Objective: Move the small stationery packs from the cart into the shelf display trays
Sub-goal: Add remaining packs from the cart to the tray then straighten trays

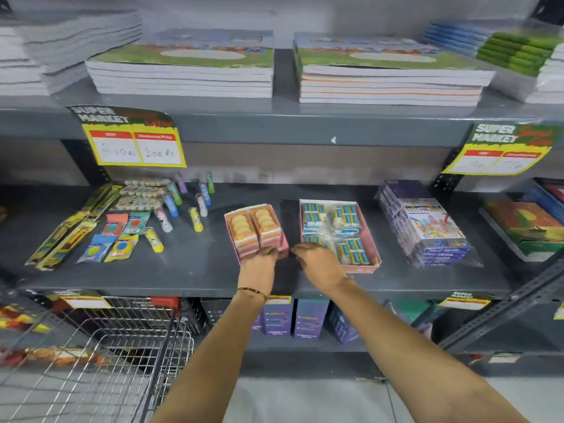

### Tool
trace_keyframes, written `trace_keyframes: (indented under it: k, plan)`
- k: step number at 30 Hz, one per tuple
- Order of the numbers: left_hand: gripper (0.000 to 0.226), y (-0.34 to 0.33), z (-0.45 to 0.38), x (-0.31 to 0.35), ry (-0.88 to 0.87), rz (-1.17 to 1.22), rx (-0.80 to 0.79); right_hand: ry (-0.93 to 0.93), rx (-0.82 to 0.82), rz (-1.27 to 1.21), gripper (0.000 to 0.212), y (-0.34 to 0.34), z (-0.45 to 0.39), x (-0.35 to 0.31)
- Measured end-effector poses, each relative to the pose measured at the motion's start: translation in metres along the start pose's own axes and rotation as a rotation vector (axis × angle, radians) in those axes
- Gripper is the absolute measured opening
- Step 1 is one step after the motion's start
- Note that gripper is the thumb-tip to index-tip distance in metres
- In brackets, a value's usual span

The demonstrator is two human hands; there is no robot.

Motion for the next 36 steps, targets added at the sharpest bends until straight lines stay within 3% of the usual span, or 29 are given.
trace_keyframes:
  k: [8,20,36]
  plan:
    - [0.029,-0.012,0.004,-0.037,0.009,-0.173,-0.168,-0.018,-0.078,0.077,0.034,-0.033,-0.033,-0.029]
    - [0.043,-0.011,0.000,-0.053,0.043,-0.098,-0.143,-0.005,0.014,0.091,0.034,-0.035,-0.039,-0.043]
    - [0.041,-0.015,-0.008,-0.068,0.012,-0.036,-0.091,0.022,0.057,0.057,0.036,-0.033,-0.036,-0.054]
Point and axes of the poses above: each hand's wrist, its own z-axis away from the middle knuckle, its own y-axis out of the back of the hand, x = y × z, the point moved 9 cm from there along -z, towards the middle knuckle, and after that the axes turned 2 degrees about x, right-handed, at the moved point
